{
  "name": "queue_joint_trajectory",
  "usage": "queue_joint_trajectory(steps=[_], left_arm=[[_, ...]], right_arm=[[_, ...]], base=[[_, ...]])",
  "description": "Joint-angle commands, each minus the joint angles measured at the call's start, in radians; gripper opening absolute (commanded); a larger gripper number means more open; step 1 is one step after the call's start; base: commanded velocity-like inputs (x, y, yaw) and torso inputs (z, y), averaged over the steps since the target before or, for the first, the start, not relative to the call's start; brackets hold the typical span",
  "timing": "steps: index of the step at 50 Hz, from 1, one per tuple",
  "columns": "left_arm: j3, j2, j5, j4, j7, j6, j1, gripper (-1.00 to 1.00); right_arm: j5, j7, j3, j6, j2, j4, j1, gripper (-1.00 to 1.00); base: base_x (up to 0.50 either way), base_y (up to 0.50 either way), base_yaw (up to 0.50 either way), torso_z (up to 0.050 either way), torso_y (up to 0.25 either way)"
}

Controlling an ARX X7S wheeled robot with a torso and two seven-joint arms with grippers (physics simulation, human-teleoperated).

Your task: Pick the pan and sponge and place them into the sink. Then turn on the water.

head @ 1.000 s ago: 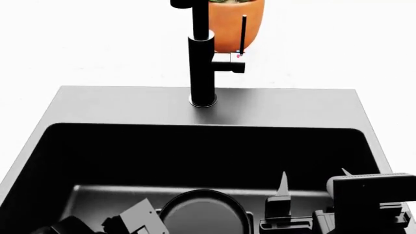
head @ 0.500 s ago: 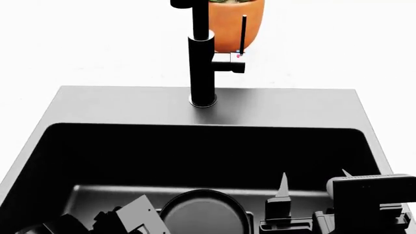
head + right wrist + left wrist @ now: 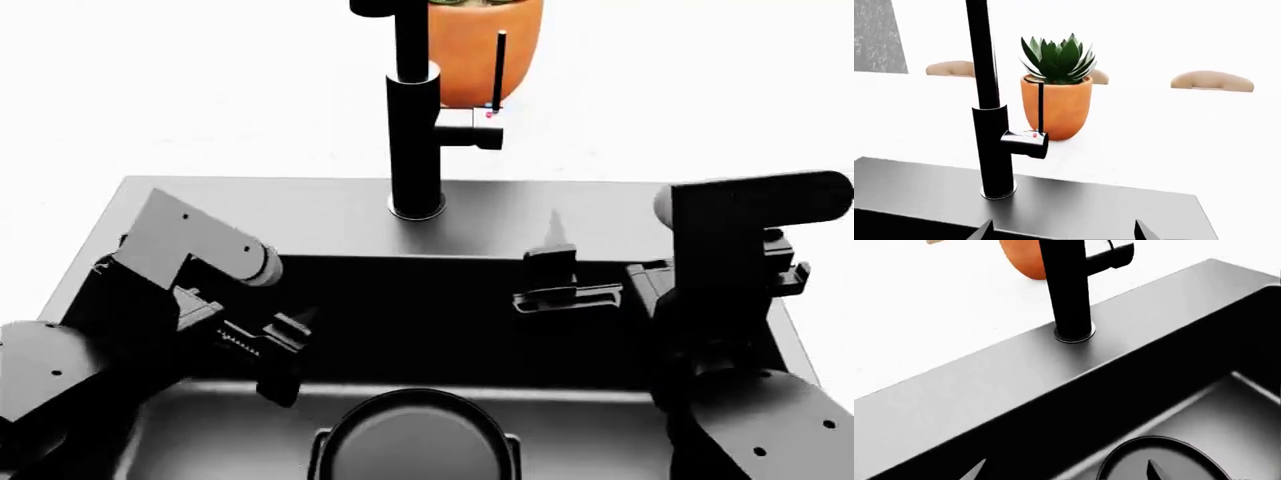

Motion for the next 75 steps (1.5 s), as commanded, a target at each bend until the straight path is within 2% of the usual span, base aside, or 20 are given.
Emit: queue_joint_trajectory(steps=[1,6,7,8,13,18,20,21,23,28,30,32,33,36,38,39,41,52,57,75], left_arm=[[-0.14,0.014,0.01,0.07,-0.138,-0.012,-0.039,1.0],[-0.185,0.018,-0.002,0.067,-0.163,-0.036,-0.051,1.0],[-0.116,-0.013,0.036,0.077,-0.136,0.017,-0.056,1.0],[-0.119,-0.013,0.05,0.08,-0.161,0.018,-0.054,1.0],[-0.235,0.026,0.025,0.088,-0.236,-0.013,-0.056,1.0],[-0.221,0.01,0.029,0.072,-0.228,-0.026,-0.077,1.0],[-0.217,0.008,0.033,0.043,-0.226,-0.027,-0.102,1.0],[-0.185,0.001,0.012,0.033,-0.189,-0.095,-0.128,1.0],[-0.277,0.016,-0.023,0.084,-0.21,-0.086,-0.122,1.0],[-0.204,0.024,0.06,-0.053,-0.233,0.013,-0.2,1.0],[-0.342,0.079,-0.01,-0.096,-0.264,-0.027,-0.224,1.0],[-0.269,0.06,0.063,-0.091,-0.28,0.077,-0.204,1.0],[-0.234,0.045,0.043,-0.114,-0.239,-0.011,-0.224,1.0],[-0.229,0.042,0.078,-0.161,-0.248,0.105,-0.223,1.0],[-0.258,0.051,0.074,-0.202,-0.256,0.145,-0.232,1.0],[-0.215,0.041,0.101,-0.219,-0.238,0.182,-0.235,1.0],[-0.225,0.048,0.106,-0.252,-0.253,0.196,-0.249,1.0],[-0.235,0.03,0.082,-0.277,-0.221,0.179,-0.264,1.0],[-0.227,0.024,0.089,-0.254,-0.21,0.245,-0.245,1.0],[-0.229,0.014,0.085,-0.291,-0.201,0.28,-0.241,1.0]], right_arm=[[-0.013,-0.119,-0.053,0.025,-0.078,0.209,0.226,1.0],[-0.04,-0.164,-0.074,0.005,-0.118,0.32,0.294,1.0],[-0.05,-0.186,-0.091,0.008,-0.128,0.354,0.318,1.0],[-0.057,-0.194,-0.093,-0.004,-0.135,0.374,0.328,1.0],[-0.084,-0.258,-0.088,-0.087,-0.2,0.555,0.398,1.0],[-0.133,-0.308,-0.122,-0.138,-0.255,0.704,0.469,1.0],[-0.156,-0.332,-0.132,-0.177,-0.284,0.79,0.507,1.0],[-0.171,-0.351,-0.139,-0.203,-0.304,0.844,0.528,1.0],[-0.202,-0.393,-0.15,-0.273,-0.347,0.993,0.58,1.0],[-0.243,-0.482,-0.154,-0.42,-0.437,1.326,0.703,1.0],[-0.263,-0.51,-0.153,-0.46,-0.466,1.426,0.74,1.0],[-0.293,-0.505,-0.138,-0.454,-0.473,1.428,0.737,1.0],[-0.305,-0.507,-0.125,-0.452,-0.475,1.428,0.735,1.0],[-0.345,-0.515,-0.078,-0.438,-0.481,1.428,0.737,1.0],[-0.373,-0.525,-0.043,-0.428,-0.486,1.428,0.738,1.0],[-0.393,-0.525,-0.03,-0.424,-0.489,1.428,0.737,1.0],[-0.43,-0.529,0.002,-0.42,-0.494,1.428,0.734,1.0],[-0.606,-0.536,0.192,-0.406,-0.505,1.428,0.735,1.0],[-0.669,-0.544,0.254,-0.4,-0.514,1.428,0.738,1.0],[-0.787,-0.531,0.32,-0.417,-0.543,1.428,0.787,1.0]], base=[[0.0,0.0,0.0,0.0,0.0],[0.0,0.0,0.0,0.0,0.0],[0.0,0.0,0.0,0.0,0.0],[0.0,0.0,0.0,0.0,0.0],[0.0,0.0,0.0,0.0,0.0],[0.0,0.0,0.0,0.0,0.0],[0.0,0.0,0.0,0.0,0.0],[0.0,0.0,0.0,0.0,0.0],[0.0,0.0,0.0,0.0,0.0],[0.0,0.0,0.0,0.0,0.0],[0.0,0.0,0.0,0.0,0.0],[0.0,0.0,0.0,0.0,0.0],[0.0,0.0,0.0,0.0,0.0],[0.0,0.0,0.0,0.0,0.0],[0.0,0.0,0.0,0.0,0.0],[0.0,0.0,0.0,0.0,0.0],[0.0,0.0,0.0,0.0,0.0],[0.0,0.0,0.0,0.0,0.0],[0.0,0.0,0.0,0.0,0.0],[0.0,0.0,0.0,0.003,-0.068]])
